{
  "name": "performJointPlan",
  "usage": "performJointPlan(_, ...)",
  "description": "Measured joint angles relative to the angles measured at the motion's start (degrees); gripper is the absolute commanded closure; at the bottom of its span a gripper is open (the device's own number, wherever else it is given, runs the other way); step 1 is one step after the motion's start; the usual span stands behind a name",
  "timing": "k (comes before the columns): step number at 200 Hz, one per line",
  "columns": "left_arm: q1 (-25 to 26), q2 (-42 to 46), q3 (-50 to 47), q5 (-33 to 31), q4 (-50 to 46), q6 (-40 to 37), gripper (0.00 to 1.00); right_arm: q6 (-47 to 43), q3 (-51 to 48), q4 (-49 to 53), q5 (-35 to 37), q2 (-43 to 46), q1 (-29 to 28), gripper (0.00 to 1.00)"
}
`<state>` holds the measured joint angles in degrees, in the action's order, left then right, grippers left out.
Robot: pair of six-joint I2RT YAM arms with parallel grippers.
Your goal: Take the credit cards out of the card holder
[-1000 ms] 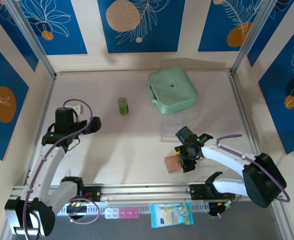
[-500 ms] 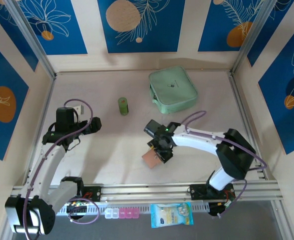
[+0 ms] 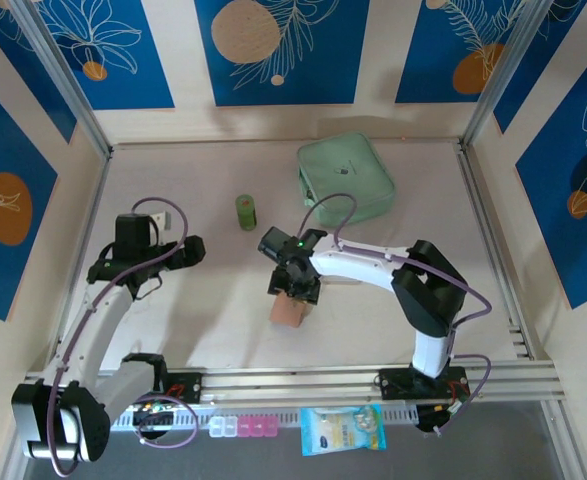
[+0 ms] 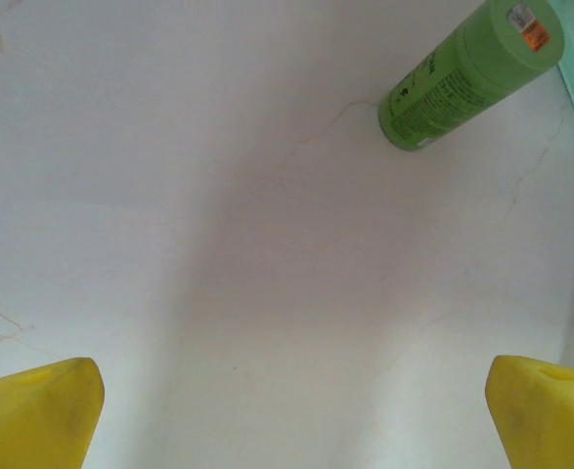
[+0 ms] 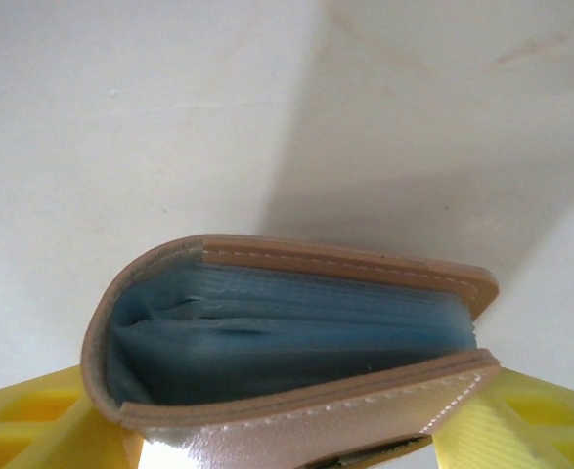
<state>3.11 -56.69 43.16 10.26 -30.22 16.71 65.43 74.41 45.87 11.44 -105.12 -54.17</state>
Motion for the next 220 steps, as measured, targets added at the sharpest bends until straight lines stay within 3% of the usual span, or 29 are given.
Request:
performJointPlan(38,0.02,-1.62,0.02,4.0,-0.72,2.82,0.0,-7.15,3.87,-0.02,-4.48,-5.07,-0.22,0.31)
performJointPlan(73,0.22,-2.34,-1.9,10.95,1.01,10.29,0.0,-8.9,5.38,-0.68,-7.45,-8.02,-1.66,0.29)
performJointPlan(131,5.7,1.75,-11.52,16.13,3.37,21.81,0.0,-9.07,5.22,-1.29,-8.46,-7.91,-3.54,0.2)
performJointPlan(155,7.85,6.25,-13.66,16.31,3.76,25.03,0.0,-8.7,3.93,-1.49,-8.37,-5.95,-3.91,0.15)
performJointPlan(220,17.92,8.28,-16.17,14.62,6.01,30.86,0.07,-8.37,-4.42,-4.0,-7.78,7.98,-4.22,0.19)
